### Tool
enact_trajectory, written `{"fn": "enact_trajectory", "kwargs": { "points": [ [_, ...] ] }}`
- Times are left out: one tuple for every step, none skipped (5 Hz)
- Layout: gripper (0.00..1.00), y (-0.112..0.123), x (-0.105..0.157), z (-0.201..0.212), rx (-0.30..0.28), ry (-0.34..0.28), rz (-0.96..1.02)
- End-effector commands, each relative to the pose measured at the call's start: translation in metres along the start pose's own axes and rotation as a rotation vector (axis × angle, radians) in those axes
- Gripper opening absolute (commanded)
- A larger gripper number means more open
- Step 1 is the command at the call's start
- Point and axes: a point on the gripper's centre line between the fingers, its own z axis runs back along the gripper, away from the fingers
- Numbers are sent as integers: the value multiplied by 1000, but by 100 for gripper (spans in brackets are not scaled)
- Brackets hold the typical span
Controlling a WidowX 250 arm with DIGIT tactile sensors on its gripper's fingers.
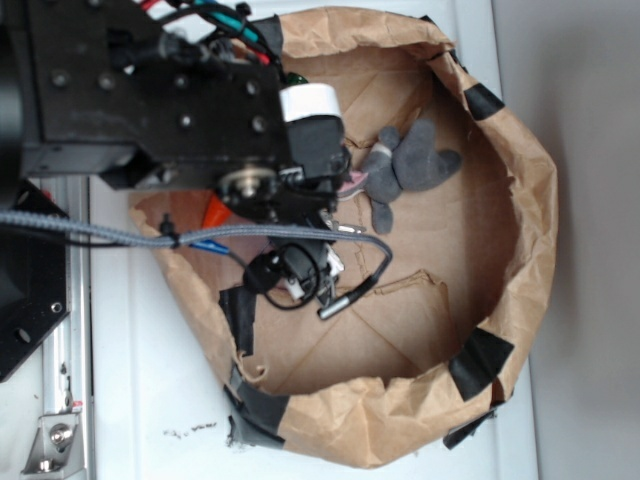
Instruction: Grab the silver keys.
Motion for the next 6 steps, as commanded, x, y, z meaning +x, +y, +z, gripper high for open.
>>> {"fn": "enact_trajectory", "kwargs": {
  "points": [
    [100, -12, 3, -1, -25, -96, 1],
    [100, -13, 4, 1, -39, -112, 8],
    [100, -18, 8, -2, -35, -111, 26],
    [100, -26, 7, -9, -36, -123, 32],
    [100, -27, 6, -23, -12, -155, 29],
    [100, -28, 9, -32, -8, -151, 26]
  ]
}}
